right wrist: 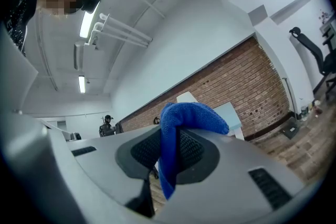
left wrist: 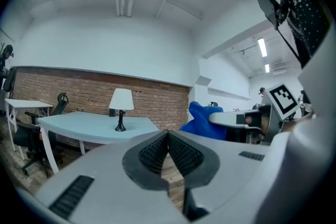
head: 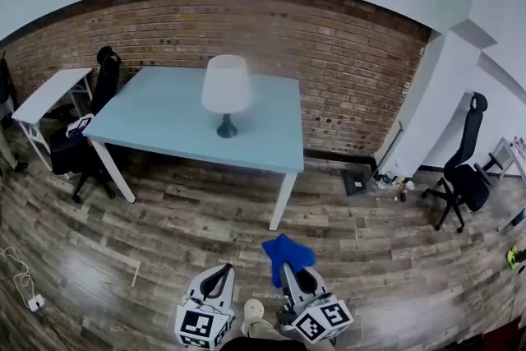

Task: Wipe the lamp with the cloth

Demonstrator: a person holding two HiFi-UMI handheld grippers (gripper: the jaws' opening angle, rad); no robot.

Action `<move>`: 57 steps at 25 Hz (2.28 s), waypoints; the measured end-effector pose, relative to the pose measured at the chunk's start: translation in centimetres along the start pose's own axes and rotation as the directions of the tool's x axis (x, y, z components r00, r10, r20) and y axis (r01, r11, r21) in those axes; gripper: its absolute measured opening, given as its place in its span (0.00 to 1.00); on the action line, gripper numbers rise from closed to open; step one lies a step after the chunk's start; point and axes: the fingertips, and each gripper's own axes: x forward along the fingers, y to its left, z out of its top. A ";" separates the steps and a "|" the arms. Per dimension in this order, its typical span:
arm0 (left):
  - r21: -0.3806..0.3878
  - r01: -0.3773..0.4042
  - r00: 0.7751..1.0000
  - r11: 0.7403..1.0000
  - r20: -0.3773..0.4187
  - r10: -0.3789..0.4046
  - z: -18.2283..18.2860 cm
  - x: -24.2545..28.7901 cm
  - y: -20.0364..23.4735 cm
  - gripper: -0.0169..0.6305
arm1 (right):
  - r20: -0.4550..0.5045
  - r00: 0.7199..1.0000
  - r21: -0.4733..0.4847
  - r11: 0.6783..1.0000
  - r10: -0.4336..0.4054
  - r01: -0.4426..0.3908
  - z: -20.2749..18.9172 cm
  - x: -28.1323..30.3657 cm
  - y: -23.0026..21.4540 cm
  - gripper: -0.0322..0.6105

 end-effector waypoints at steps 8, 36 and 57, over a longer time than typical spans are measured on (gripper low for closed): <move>0.023 -0.050 0.999 0.998 0.021 0.049 2.4 9.3 4.8 0.04 | 0.018 0.998 -0.001 0.998 0.060 -0.060 3.1 9.7 -5.6 0.14; -0.058 -0.111 0.994 0.992 -0.027 0.109 0.8 23.9 16.4 0.04 | -0.078 0.990 0.042 0.993 0.113 -0.110 1.1 26.3 -12.8 0.14; 0.057 -0.142 0.985 0.988 0.112 0.135 12.4 39.1 37.8 0.04 | 0.053 0.892 -0.107 0.891 0.449 -0.442 13.2 50.6 -11.7 0.14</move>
